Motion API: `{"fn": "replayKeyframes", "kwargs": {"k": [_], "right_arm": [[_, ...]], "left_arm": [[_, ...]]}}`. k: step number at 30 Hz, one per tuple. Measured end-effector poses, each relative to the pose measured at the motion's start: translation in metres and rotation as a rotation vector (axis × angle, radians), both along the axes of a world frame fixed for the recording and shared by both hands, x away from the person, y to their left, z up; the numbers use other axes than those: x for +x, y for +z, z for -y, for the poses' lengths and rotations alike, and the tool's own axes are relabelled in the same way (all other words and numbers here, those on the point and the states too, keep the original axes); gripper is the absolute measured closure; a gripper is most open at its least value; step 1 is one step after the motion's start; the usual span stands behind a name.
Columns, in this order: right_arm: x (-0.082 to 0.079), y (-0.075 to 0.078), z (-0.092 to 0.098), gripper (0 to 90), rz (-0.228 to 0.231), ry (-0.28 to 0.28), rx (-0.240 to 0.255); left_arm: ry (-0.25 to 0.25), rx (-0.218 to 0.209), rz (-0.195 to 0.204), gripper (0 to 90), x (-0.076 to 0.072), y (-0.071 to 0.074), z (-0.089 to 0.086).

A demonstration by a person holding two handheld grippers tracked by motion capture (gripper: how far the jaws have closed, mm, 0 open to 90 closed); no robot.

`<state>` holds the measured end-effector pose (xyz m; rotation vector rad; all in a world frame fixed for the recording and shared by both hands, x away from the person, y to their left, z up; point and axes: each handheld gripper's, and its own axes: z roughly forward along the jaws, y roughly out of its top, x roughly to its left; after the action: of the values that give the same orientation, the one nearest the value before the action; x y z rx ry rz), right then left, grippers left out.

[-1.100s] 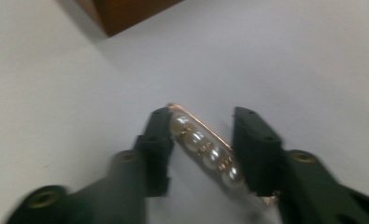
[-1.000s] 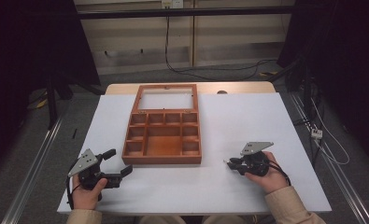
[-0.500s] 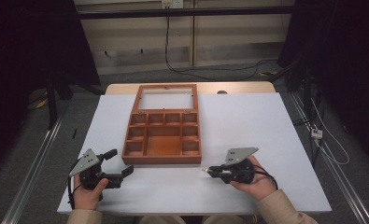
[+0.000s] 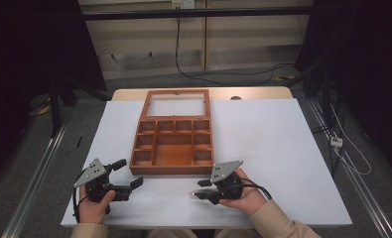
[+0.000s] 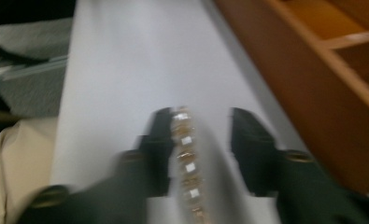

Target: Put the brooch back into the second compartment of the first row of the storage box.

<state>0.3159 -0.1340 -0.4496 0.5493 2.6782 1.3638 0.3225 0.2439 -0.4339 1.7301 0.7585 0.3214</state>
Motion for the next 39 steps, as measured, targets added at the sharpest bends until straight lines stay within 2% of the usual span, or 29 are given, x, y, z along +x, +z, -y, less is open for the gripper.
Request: {"fn": "replayKeyframes", "kwargs": {"k": [1,2,5,6,9,13,15,17,19,21,24,27,30,35,39], "right_arm": [[0.001,0.002,0.004,56.1,-0.008,-0.010,0.023],[0.001,0.002,0.004,55.9,-0.008,-0.010,0.023],[0.004,0.006,0.018,38.8,-0.021,-0.093,0.085],[0.004,0.007,0.024,38.0,-0.018,-0.114,0.102],[0.003,0.008,0.042,22.3,0.009,-0.199,0.132],[-0.003,0.009,0.067,17.1,0.030,-0.296,0.174],[-0.006,0.010,0.078,13.5,0.041,-0.338,0.175],[-0.008,0.010,0.087,12.3,0.054,-0.372,0.174],[-0.010,0.010,0.094,9.7,0.054,-0.402,0.194],[-0.013,0.009,0.100,8.5,0.062,-0.413,0.201],[-0.019,0.010,0.107,8.1,0.090,-0.434,0.184],[-0.023,0.010,0.113,7.4,0.088,-0.442,0.196],[-0.026,0.009,0.119,7.4,0.088,-0.457,0.187],[-0.027,0.006,0.125,7.5,0.086,-0.471,0.181],[-0.026,0.003,0.126,7.6,0.081,-0.479,0.179]], "left_arm": [[-0.014,-0.001,-0.005,5.2,0.000,0.000,0.001],[-0.029,-0.003,-0.013,5.2,0.000,0.000,0.003],[-0.085,-0.005,-0.036,5.1,0.000,0.001,0.010],[-0.099,-0.005,-0.041,4.9,0.000,0.002,0.014],[-0.148,-0.007,-0.042,4.8,-0.002,0.004,0.024],[-0.205,0.003,-0.049,5.2,-0.004,0.007,0.037],[-0.229,0.002,-0.053,5.2,-0.005,0.007,0.044],[-0.244,0.022,-0.054,5.9,-0.005,0.007,0.051],[-0.246,0.041,-0.058,7.9,-0.006,0.006,0.057],[-0.264,0.041,-0.066,10.7,-0.007,0.005,0.063],[-0.294,0.067,-0.061,12.5,-0.008,0.005,0.071],[-0.310,0.074,-0.063,17.8,-0.009,0.003,0.080],[-0.323,0.088,-0.060,23.2,-0.008,0.002,0.089],[-0.386,0.143,-0.082,33.0,-0.010,-0.003,0.110],[-0.416,0.166,-0.118,41.9,-0.011,-0.008,0.128]]}}
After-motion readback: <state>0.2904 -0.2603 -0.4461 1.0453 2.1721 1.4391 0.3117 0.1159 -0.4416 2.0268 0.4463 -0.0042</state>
